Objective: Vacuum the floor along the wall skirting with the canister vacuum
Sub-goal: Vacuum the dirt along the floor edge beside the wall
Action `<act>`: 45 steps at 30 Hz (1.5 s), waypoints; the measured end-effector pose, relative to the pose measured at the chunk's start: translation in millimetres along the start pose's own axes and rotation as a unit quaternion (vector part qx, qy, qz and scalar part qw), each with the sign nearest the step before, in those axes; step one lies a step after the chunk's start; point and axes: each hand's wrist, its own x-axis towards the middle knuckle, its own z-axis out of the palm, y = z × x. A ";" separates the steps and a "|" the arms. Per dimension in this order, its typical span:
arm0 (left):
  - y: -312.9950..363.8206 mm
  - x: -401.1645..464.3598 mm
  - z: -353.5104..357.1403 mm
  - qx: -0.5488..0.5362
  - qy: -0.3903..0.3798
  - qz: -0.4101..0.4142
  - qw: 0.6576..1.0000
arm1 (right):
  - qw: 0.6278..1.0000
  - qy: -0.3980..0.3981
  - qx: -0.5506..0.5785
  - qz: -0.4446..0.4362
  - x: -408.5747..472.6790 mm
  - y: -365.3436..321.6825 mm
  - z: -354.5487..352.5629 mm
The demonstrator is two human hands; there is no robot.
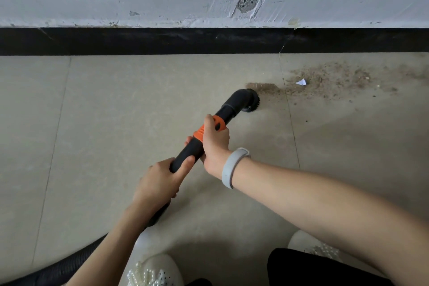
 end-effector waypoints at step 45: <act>37.8 15.0 16.1 0.103 -0.004 0.027 0.994 | 0.999 0.024 0.022 -0.006 11.2 -27.8 -28.0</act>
